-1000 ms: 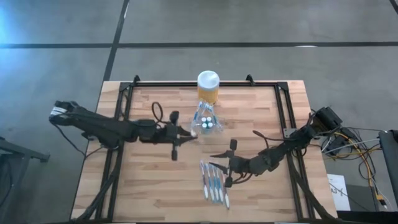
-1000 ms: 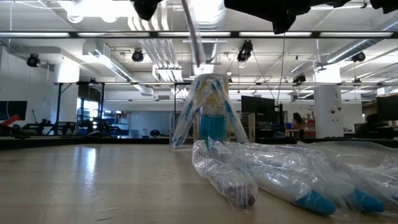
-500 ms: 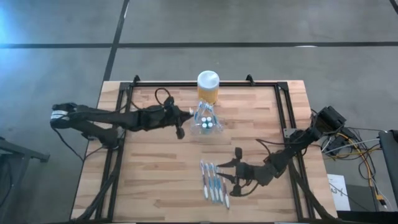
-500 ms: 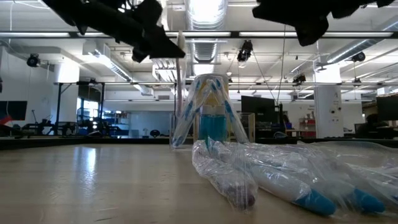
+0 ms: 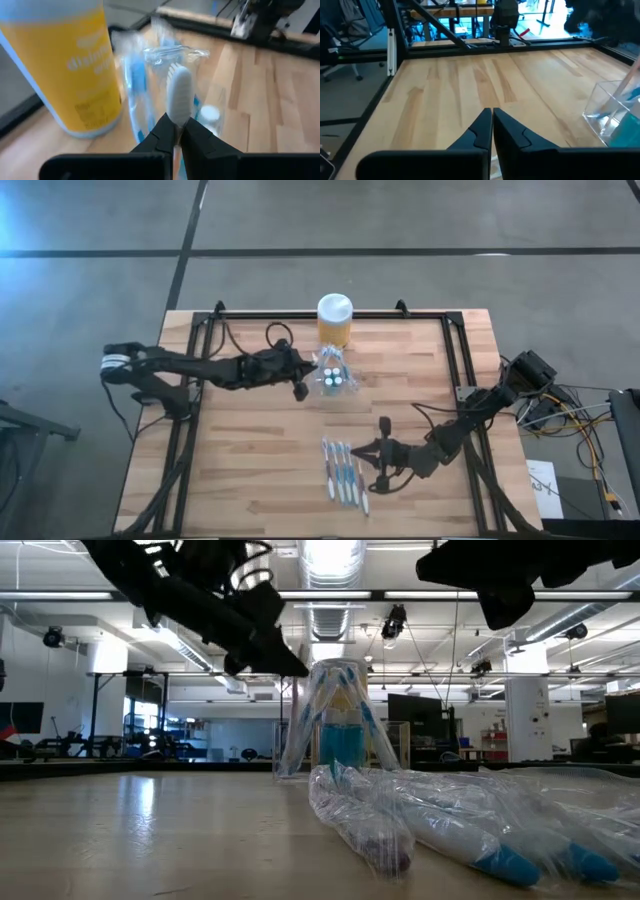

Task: Pick & Place toothbrushing station
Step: Put the orange toothbrush into the left of the transparent organizer, then put the purple toothbrush into the right of the transparent organizer

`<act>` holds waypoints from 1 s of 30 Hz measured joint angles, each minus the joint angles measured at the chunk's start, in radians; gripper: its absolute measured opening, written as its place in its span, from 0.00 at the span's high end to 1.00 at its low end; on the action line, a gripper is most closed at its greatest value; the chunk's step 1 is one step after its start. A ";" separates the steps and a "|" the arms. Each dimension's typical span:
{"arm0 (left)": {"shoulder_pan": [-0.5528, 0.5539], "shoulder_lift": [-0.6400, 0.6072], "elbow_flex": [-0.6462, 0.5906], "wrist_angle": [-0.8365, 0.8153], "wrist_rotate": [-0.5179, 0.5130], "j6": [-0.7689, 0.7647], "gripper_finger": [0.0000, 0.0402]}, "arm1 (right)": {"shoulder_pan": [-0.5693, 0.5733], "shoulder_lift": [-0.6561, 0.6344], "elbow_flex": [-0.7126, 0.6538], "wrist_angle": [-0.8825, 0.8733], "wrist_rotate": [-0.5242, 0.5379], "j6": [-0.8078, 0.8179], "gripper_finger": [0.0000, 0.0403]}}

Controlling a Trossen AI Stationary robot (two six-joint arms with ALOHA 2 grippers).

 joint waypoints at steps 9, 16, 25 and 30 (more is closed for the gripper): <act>0.005 0.089 0.005 0.050 -0.008 -0.042 0.96 | 0.001 0.000 0.011 0.000 -0.007 0.000 0.97; 0.004 0.003 0.006 -0.061 0.030 -0.047 0.73 | 0.000 0.000 0.008 -0.010 -0.010 0.000 0.97; 0.003 -0.179 0.051 -0.314 0.034 -0.049 0.38 | 0.000 0.000 0.005 -0.011 -0.009 0.000 0.97; -0.013 -0.361 0.055 -0.491 0.100 0.008 0.31 | 0.000 0.000 0.005 -0.012 -0.009 0.004 0.97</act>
